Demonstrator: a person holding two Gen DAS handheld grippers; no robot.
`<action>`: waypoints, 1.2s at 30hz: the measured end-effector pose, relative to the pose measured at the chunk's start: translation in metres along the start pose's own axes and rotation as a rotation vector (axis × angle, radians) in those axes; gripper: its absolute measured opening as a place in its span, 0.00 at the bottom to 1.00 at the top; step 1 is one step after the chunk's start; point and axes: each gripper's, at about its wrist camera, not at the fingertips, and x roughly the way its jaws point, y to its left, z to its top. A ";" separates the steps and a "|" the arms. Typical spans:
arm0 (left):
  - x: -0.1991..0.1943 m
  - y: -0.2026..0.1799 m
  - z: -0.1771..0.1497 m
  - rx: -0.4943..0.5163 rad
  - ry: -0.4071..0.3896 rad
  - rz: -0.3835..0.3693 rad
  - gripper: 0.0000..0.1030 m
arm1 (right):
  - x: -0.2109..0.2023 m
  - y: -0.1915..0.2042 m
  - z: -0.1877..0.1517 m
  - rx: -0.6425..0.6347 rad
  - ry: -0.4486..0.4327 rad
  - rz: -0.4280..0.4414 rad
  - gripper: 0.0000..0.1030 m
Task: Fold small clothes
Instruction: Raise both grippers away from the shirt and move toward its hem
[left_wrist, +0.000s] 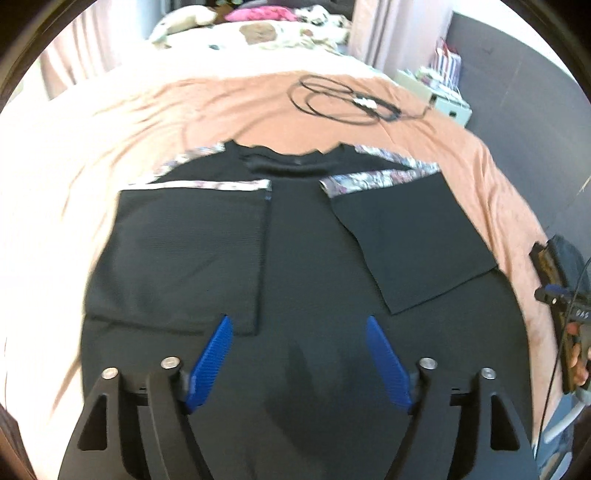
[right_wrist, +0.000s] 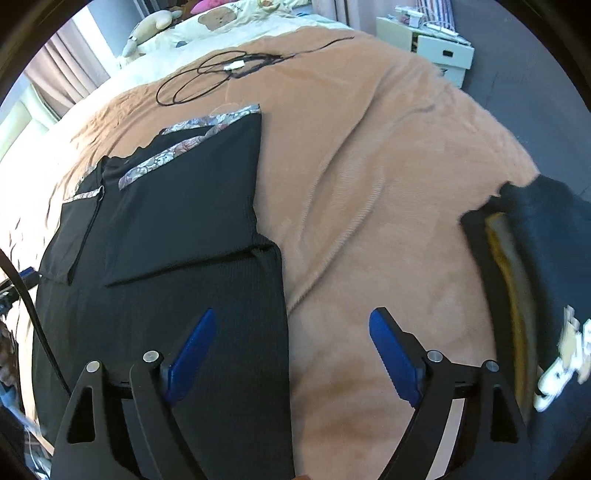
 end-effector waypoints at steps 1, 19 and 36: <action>-0.010 0.005 -0.003 -0.011 -0.008 0.003 0.82 | -0.006 0.001 -0.003 0.000 0.001 -0.015 0.82; -0.166 0.060 -0.056 -0.064 -0.151 0.042 1.00 | -0.145 0.056 -0.063 -0.131 -0.135 -0.150 0.82; -0.295 0.120 -0.157 -0.240 -0.287 0.089 1.00 | -0.267 0.087 -0.156 -0.265 -0.264 -0.104 0.96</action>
